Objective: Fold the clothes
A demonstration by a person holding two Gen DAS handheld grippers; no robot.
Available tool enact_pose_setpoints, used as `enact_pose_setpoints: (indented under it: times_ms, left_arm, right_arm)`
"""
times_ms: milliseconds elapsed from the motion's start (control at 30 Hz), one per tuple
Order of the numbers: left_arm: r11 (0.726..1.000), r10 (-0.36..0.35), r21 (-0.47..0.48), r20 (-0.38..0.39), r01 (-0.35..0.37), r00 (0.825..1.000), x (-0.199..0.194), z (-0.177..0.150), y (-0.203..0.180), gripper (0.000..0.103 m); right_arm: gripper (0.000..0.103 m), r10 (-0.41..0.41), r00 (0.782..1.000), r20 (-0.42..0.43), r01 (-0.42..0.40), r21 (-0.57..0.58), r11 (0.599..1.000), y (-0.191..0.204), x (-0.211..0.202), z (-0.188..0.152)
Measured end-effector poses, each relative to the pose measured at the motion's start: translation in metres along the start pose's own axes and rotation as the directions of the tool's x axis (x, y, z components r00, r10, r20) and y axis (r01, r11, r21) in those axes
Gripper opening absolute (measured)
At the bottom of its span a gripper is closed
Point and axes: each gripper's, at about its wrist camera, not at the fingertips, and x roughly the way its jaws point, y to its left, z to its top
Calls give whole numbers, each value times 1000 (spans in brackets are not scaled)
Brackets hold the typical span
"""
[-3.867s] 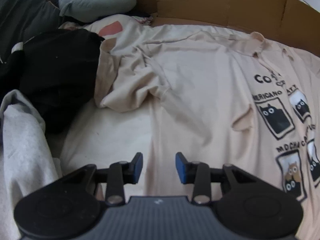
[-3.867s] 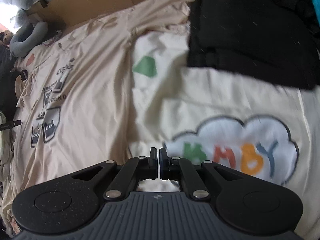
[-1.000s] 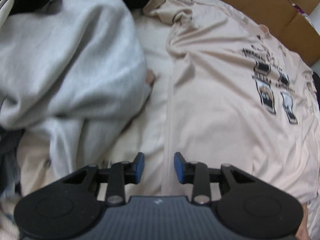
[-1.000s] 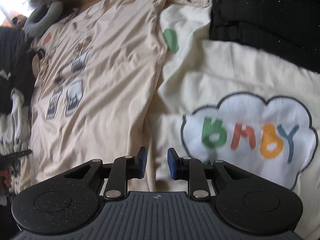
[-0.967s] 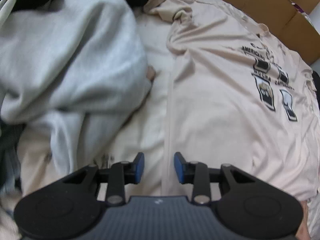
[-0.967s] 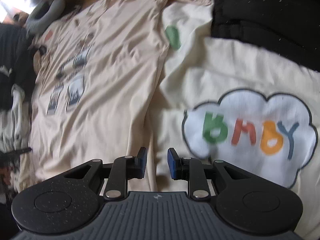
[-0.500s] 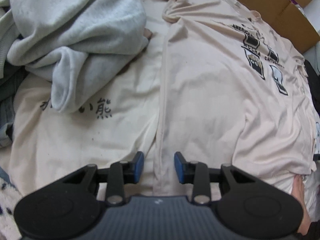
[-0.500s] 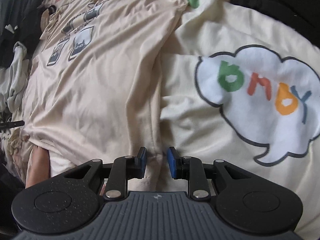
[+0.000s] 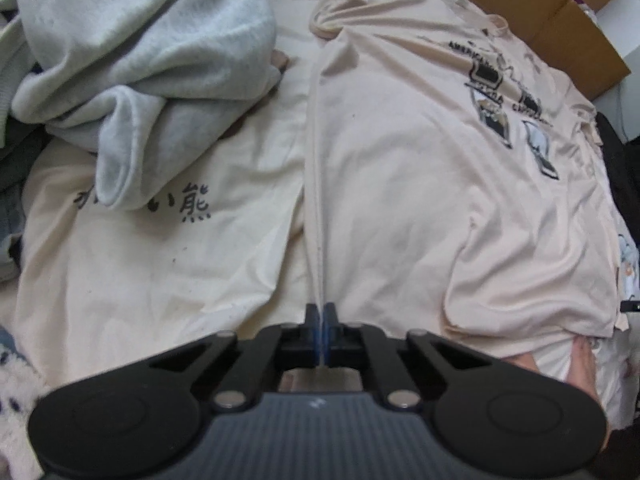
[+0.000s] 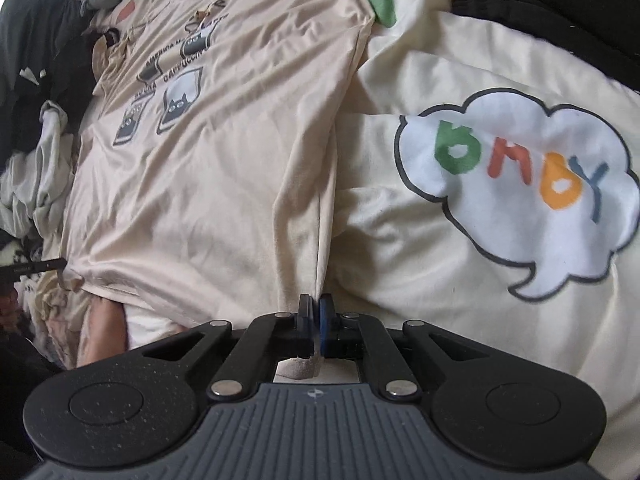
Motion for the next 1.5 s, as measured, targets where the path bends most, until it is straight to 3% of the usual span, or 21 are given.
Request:
enact_pose_setpoints:
  times_ms: [467,767,1133,1233,1300,1367,1500]
  left_arm:
    - [998,-41,48,26,40,999,-68,14,-4,1]
    - [999,-31,38,-4,31,1000,-47,-7,-15,1]
    - [997,66,-22,-86,-68,994,21,-21,-4,5]
    - [994,88,-52,-76,-92,993,19,-19,-5,12]
    - [993,96,-64,-49,-99,994,8,-16,-6,21]
    - [992,100,-75,-19,-101,995,-7,-10,-6,26]
    - [991,107,-87,41,-103,993,-37,10,-8,30]
  right_arm:
    - [0,-38,999,24,37,18,999,5,-52,-1]
    - [0,-84,996,3,84,55,995,-6,-49,-16]
    - [0,-162,985,-53,168,146,975,-27,6,-29]
    - [3,-235,969,-83,243,105,964,-21,8,-31]
    - [9,-228,972,-59,233,93,968,-19,-5,-33]
    - [29,-246,969,-28,247,75,966,-16,-23,-32]
    - [29,-257,966,22,255,78,964,-17,-55,-22]
